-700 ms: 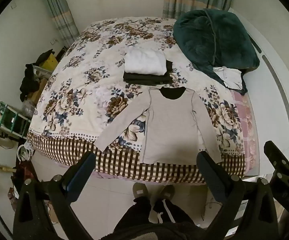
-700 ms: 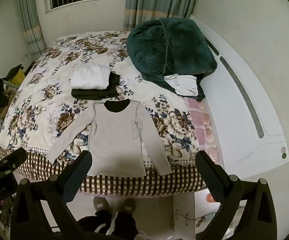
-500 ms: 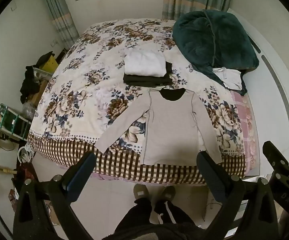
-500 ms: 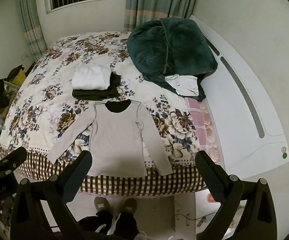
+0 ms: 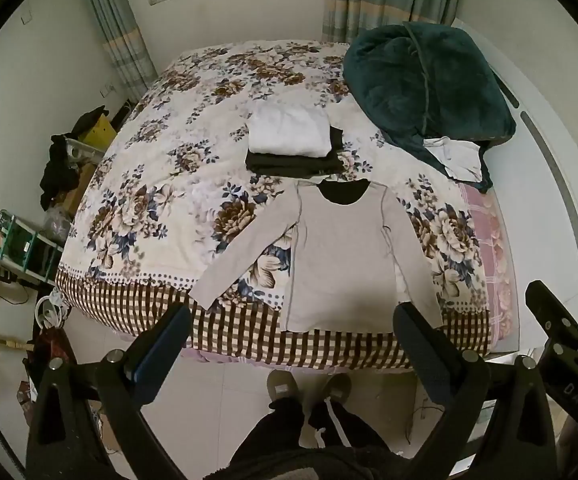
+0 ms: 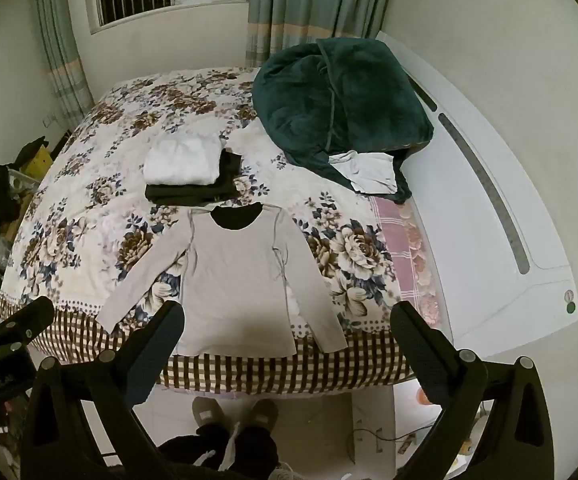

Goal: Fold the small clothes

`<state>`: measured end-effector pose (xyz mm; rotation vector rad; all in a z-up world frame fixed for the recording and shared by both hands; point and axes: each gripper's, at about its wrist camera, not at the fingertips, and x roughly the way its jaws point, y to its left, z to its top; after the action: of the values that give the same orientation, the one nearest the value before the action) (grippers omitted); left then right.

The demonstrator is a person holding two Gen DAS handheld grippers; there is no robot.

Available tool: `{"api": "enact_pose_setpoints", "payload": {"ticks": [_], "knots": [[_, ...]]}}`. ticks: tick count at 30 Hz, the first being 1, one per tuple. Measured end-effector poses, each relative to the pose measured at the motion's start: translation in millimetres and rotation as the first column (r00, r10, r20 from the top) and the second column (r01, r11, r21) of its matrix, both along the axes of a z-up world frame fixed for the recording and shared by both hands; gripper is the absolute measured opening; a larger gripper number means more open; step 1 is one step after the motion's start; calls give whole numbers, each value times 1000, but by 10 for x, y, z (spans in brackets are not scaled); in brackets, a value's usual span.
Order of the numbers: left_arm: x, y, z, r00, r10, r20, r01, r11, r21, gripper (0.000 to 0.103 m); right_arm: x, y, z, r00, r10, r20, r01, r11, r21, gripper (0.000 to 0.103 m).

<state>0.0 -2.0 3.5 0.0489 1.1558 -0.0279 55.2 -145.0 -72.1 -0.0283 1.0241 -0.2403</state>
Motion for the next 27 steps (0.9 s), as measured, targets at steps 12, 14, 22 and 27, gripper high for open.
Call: {"api": "enact_pose_setpoints", "payload": {"ticks": [12,14,22,27], "knots": [[104,-63,108,1000,0,3,0,1000,-1,103,-16,39,13,1000,-2,4,2,1000,0,103],[95,-58,102,1000,-1,4,1,1000,-1,103,-19,44,14,1000,-1,4,1,1000,0,103],[89,-61,96,1000,-1,6,1,1000,-1,103,-23,33,2,1000,2,6,-2,1000,1,103],[104,-73,104,1000,0,4,0,1000,0,103,-20,32,8,1000,1,6,-1,1000,1,103]]}}
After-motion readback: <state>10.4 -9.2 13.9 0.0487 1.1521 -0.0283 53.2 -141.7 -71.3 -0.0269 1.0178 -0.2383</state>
